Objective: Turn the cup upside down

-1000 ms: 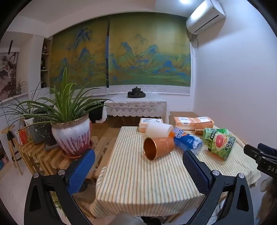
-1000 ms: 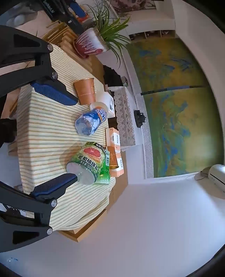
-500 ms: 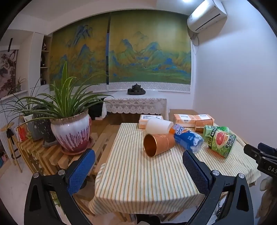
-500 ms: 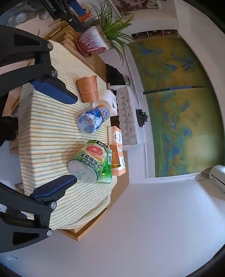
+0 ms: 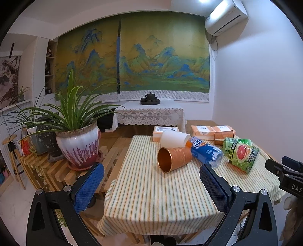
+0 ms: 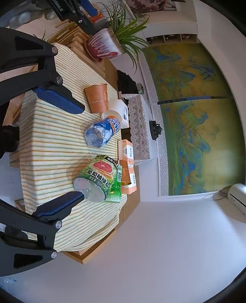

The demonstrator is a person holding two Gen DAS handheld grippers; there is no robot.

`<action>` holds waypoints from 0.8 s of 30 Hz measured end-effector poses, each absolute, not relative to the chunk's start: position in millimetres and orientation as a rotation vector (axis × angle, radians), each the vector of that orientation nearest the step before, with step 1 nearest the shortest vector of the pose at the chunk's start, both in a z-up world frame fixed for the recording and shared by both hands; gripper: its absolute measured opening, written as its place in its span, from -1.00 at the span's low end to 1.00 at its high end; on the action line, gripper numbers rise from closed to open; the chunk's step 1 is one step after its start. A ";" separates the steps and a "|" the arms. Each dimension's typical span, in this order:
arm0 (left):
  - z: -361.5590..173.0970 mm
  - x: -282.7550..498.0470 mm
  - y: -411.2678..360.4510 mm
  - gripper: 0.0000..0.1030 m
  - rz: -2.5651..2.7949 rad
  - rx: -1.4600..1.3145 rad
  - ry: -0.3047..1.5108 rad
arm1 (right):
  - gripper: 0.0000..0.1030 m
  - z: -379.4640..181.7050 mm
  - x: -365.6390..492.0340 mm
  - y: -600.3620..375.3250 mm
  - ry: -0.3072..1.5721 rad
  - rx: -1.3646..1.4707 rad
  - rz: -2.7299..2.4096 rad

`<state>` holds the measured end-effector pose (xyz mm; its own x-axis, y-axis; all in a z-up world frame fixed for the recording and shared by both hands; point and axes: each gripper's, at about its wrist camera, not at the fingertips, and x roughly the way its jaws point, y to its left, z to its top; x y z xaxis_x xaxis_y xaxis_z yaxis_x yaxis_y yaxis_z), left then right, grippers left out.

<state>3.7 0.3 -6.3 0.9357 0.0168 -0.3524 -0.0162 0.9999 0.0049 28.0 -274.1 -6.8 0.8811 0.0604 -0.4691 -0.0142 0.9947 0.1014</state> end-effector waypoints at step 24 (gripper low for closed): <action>-4.7 4.4 1.8 0.99 0.027 -0.011 0.350 | 0.57 -6.0 29.7 -274.2 0.478 0.094 0.028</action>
